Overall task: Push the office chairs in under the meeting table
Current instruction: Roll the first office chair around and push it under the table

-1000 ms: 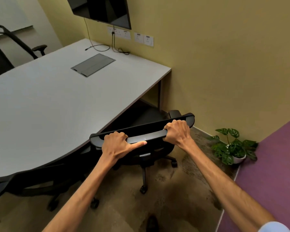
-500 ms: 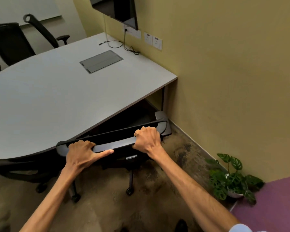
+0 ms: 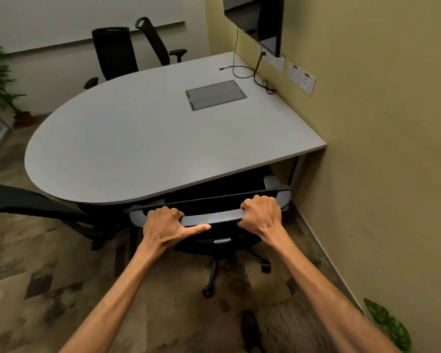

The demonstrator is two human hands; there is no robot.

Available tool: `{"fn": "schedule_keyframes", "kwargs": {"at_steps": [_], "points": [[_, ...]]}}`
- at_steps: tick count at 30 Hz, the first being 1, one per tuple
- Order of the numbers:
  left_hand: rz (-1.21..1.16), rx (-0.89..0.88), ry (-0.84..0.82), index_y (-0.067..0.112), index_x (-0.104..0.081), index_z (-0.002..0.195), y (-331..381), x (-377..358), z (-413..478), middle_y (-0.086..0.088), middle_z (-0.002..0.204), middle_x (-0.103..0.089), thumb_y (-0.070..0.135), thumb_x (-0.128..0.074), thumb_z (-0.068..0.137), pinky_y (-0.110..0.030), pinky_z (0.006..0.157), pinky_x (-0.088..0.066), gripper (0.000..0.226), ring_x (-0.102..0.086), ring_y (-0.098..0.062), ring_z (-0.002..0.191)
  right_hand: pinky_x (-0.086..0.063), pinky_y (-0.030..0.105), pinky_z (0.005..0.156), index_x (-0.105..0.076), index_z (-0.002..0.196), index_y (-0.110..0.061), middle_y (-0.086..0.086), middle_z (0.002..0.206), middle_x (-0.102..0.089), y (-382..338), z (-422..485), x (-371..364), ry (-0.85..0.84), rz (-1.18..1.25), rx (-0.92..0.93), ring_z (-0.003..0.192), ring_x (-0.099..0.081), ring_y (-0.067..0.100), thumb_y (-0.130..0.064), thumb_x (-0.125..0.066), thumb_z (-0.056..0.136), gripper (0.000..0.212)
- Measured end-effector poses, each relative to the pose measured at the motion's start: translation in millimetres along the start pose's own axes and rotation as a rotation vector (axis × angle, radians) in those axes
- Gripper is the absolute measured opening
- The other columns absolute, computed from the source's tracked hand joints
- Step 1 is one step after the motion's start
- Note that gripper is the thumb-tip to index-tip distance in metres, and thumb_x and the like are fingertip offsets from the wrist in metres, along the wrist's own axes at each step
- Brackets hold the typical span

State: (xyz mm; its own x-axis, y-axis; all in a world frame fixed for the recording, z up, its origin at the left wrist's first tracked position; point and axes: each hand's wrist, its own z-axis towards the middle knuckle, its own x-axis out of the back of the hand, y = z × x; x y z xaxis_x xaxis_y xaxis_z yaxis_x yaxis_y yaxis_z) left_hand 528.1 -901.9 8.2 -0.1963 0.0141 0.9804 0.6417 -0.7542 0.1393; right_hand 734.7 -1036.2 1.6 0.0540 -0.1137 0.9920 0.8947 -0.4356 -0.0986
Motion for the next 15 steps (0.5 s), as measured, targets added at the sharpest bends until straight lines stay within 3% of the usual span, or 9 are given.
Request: {"fn": "schedule_keyframes", "kwargs": {"at_steps": [3, 8, 15], "points": [[0.003, 0.022, 0.025, 0.022, -0.015, 0.047, 14.7, -6.9, 8.4, 0.008, 0.039, -0.015, 0.100, -0.037, 0.058, -0.026, 0.044, -0.019, 0.082, -0.017, -0.008, 0.034, -0.029, 0.024, 0.047, -0.071, 0.064, -0.015, 0.002, 0.050, -0.055, 22.0, 11.8, -4.4, 0.011, -0.021, 0.056, 0.047, -0.050, 0.023, -0.032, -0.062, 0.058, 0.020], [0.007, 0.055, 0.098, 0.022, -0.015, 0.048, 26.2, -4.3, 44.7, 0.007, 0.039, -0.015, 0.099, -0.037, 0.059, -0.026, 0.043, -0.019, 0.082, -0.018, -0.009, 0.034, -0.037, 0.028, 0.054, -0.074, 0.073, -0.017, 0.005, 0.061, -0.064, 45.0, 56.8, 5.7, 0.019, -0.020, 0.098, 0.061, -0.062, 0.029, -0.034, -0.064, 0.062, 0.023], [-0.009, 0.105, 0.109, 0.021, -0.014, 0.049, 31.8, -17.3, 63.7, 0.008, 0.040, -0.012, 0.100, -0.039, 0.058, -0.026, 0.044, -0.016, 0.082, -0.013, -0.008, 0.036, -0.040, 0.025, 0.052, -0.073, 0.070, -0.015, -0.001, 0.049, -0.053, 58.5, 78.1, 6.9, -0.035, 0.008, 0.118, 0.050, -0.053, 0.020, -0.032, -0.061, 0.064, 0.021]]}}
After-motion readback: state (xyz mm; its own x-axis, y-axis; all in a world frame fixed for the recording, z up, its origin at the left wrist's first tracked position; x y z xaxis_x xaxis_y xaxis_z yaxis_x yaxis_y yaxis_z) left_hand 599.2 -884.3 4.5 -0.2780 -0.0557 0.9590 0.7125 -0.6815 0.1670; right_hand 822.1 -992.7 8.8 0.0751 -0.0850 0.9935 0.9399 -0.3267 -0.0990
